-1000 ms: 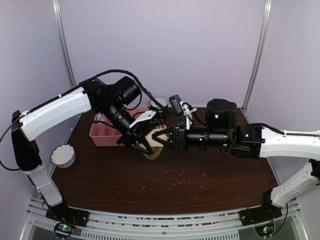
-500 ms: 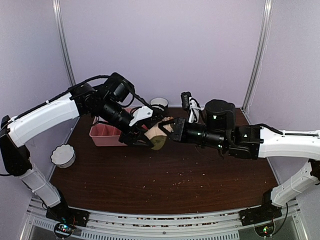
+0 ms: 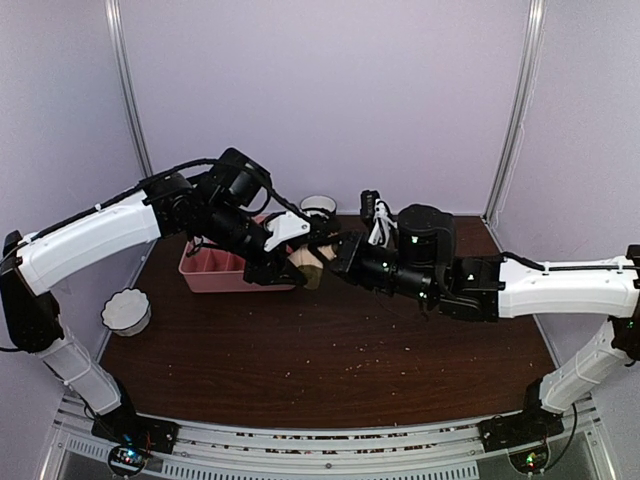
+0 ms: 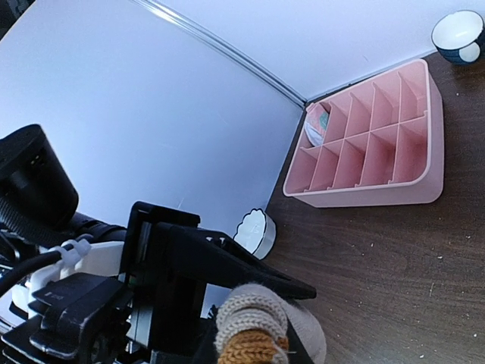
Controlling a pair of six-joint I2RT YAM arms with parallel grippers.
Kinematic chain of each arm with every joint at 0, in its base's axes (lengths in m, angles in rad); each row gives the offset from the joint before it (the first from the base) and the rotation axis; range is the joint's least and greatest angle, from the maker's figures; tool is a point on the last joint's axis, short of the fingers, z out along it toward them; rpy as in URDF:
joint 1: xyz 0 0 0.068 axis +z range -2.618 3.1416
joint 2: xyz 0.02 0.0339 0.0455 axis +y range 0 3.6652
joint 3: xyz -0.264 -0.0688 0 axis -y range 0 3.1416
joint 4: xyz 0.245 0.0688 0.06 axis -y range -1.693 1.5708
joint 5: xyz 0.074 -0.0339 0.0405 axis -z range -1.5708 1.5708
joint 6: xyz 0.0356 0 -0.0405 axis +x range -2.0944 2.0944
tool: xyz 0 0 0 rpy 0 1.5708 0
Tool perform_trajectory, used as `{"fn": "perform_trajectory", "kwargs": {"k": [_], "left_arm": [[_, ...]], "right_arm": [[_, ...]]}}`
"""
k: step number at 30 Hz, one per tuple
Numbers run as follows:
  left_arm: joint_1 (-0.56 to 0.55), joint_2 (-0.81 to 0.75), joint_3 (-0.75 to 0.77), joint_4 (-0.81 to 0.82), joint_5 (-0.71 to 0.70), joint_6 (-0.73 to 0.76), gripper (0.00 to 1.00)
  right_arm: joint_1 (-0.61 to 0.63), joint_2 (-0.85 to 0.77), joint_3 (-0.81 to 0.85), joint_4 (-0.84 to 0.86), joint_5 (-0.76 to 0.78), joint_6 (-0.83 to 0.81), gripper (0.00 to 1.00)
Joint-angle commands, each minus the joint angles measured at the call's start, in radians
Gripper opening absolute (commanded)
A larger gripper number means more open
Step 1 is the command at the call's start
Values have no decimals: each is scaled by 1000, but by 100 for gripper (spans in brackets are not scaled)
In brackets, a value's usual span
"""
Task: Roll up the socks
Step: Roll the sock.
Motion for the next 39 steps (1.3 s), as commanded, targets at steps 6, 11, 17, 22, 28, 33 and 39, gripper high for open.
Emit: {"fn": "perform_trajectory", "kwargs": {"k": [6,11,17,22,28,33,39], "left_arm": [[-8,-26,-8,84,-167,12,0],[-6,-40,-10,10,-49,91,0],[43,99,182,-316,326,130,0],[52,133,193,-378,444,147,0],[52,159,237,-437,502,164,0],[54,192,276,-483,520,179,0],[54,198,289,-479,496,175,8]], "right_arm": [[-7,32,38,-30,-14,66,22],[-20,-11,42,-100,-36,-63,50],[32,-103,-3,-187,-59,-518,65],[45,-171,-36,-172,-123,-656,63],[44,-126,51,-271,-257,-697,54],[44,-86,89,-316,-334,-690,51],[44,-84,81,-329,-262,-674,13]]}}
